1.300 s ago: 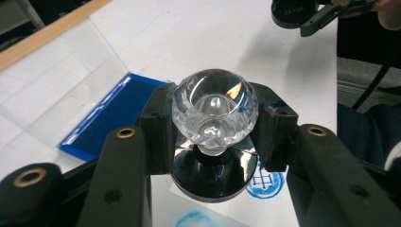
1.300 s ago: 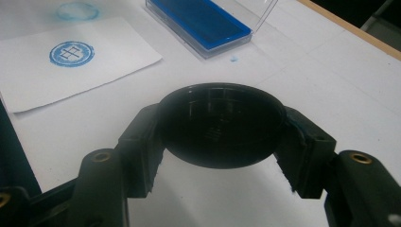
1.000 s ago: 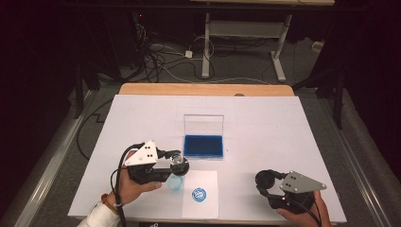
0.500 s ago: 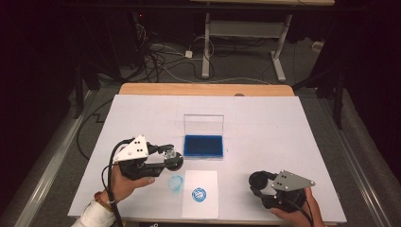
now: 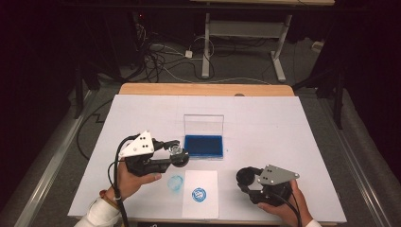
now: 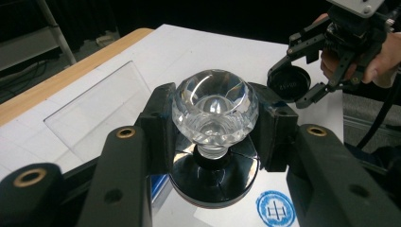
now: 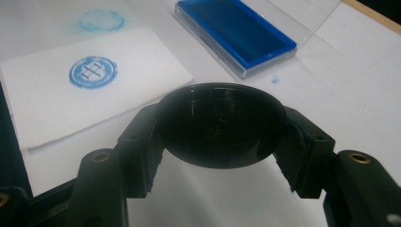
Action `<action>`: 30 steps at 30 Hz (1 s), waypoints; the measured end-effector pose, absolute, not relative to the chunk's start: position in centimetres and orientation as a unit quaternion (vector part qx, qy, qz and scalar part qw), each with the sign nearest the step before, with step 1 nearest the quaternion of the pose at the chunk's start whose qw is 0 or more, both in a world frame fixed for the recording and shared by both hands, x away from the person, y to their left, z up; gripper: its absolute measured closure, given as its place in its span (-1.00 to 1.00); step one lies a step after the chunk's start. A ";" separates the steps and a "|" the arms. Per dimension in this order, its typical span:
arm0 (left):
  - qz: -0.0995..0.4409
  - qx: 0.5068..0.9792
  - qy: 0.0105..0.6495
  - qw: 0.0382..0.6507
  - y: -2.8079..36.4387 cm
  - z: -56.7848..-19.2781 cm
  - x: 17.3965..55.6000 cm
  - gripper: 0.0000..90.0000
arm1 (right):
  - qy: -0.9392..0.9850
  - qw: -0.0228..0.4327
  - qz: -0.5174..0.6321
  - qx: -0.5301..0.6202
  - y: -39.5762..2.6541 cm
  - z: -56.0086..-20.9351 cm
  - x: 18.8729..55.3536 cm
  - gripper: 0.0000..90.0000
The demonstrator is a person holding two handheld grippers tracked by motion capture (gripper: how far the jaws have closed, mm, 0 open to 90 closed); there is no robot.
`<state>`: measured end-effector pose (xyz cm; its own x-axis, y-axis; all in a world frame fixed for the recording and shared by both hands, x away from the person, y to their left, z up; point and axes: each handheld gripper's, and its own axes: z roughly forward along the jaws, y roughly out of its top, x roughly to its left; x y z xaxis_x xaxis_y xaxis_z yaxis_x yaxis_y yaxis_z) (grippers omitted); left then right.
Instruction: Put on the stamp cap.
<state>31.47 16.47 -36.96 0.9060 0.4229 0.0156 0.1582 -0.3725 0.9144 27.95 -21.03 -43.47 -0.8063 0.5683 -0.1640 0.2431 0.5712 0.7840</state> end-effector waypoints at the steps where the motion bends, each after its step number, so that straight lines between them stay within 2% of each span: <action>1: 0.126 0.819 0.178 0.531 16.2 -36.9 31.5 0.21 | 0.862 0.204 0.401 0.234 -20.9 -43.4 28.1 -0.14; 16: 0.103 0.817 0.161 0.544 13.7 -36.7 32.3 0.21 | 0.854 0.193 0.434 0.213 -17.0 -41.9 30.2 -0.14; 30: 0.082 0.804 0.159 0.567 12.1 -37.0 32.9 0.21 | 0.855 0.173 0.449 0.191 -12.8 -42.6 31.7 -0.14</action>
<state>32.94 12.05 -36.99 0.9359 0.3489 -0.0478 0.1626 -0.3075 0.9375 31.66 -12.76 -42.63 -0.8670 0.4824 -0.1247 0.1714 0.5237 0.8345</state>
